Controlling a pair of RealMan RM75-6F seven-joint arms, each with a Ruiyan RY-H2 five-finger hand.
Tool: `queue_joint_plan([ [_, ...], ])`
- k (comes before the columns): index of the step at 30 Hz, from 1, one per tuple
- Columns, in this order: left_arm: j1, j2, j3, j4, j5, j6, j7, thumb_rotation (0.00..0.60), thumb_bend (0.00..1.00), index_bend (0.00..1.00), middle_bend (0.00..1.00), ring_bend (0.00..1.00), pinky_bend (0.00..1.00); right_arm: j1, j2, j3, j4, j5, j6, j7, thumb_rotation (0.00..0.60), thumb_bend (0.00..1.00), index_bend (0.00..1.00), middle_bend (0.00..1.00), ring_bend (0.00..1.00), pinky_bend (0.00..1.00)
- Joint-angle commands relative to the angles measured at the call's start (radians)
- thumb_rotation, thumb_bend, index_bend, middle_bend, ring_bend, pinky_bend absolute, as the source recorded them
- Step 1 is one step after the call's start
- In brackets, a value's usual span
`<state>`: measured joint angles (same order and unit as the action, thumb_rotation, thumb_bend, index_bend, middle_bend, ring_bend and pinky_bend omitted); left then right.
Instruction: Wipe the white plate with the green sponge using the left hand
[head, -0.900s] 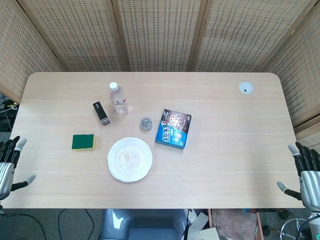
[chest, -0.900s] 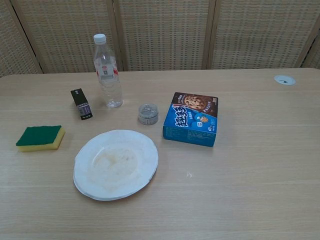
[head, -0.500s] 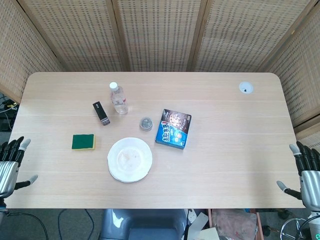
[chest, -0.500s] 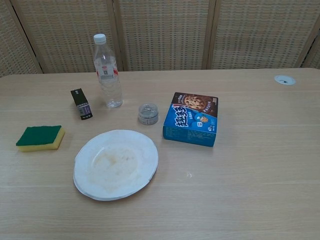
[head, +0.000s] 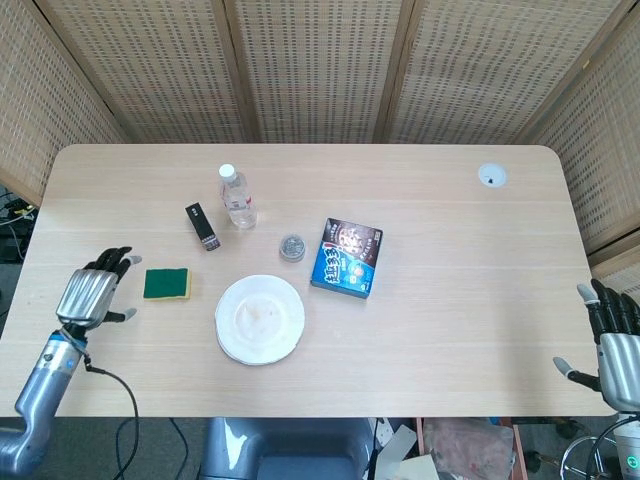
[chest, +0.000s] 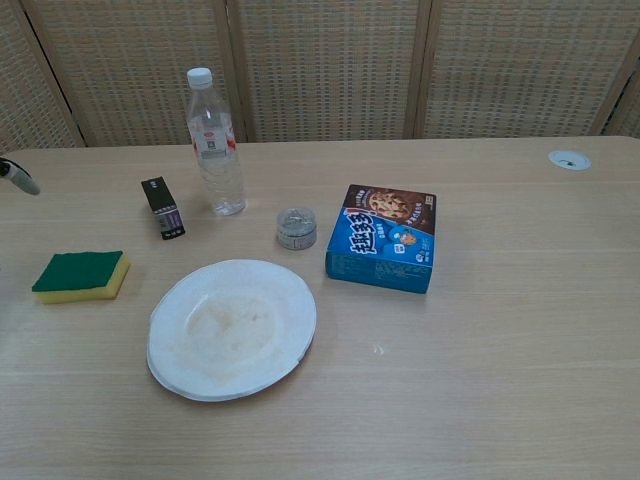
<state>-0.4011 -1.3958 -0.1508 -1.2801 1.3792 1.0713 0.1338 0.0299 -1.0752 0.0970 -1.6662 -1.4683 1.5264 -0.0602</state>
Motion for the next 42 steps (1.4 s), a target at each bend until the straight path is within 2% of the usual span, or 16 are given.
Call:
queue_joint_plan([
  [1,-0.091,-0.107,-0.021,0.134,-0.021,-0.098,-0.012,0.600,0.00,0.28,0.21,0.17,0.38,0.005,-0.003,0.004,0.007,0.012,-0.011,0.000,0.600,0.00,0.00,0.00,0.00,0.00],
  [8,-0.156,-0.200,-0.037,0.235,-0.081,-0.176,0.051,0.600,0.00,0.29,0.26,0.17,0.29,0.014,-0.008,0.010,0.017,0.035,-0.031,0.002,0.600,0.00,0.00,0.00,0.00,0.00],
  [13,-0.185,-0.241,-0.039,0.280,-0.107,-0.205,0.073,0.600,0.00,0.30,0.27,0.18,0.22,0.015,-0.009,0.011,0.015,0.039,-0.033,-0.002,0.600,0.00,0.00,0.00,0.00,0.00],
  [33,-0.200,-0.261,-0.019,0.294,-0.181,-0.252,0.102,0.600,0.00,0.30,0.27,0.20,0.32,0.017,-0.001,0.013,0.012,0.052,-0.041,0.020,0.600,0.00,0.00,0.00,0.00,0.00],
  [42,-0.208,-0.282,-0.016,0.323,-0.203,-0.261,0.103,0.600,0.00,0.36,0.30,0.23,0.34,0.020,-0.001,0.013,0.016,0.056,-0.048,0.029,0.600,0.00,0.00,0.00,0.00,0.00],
])
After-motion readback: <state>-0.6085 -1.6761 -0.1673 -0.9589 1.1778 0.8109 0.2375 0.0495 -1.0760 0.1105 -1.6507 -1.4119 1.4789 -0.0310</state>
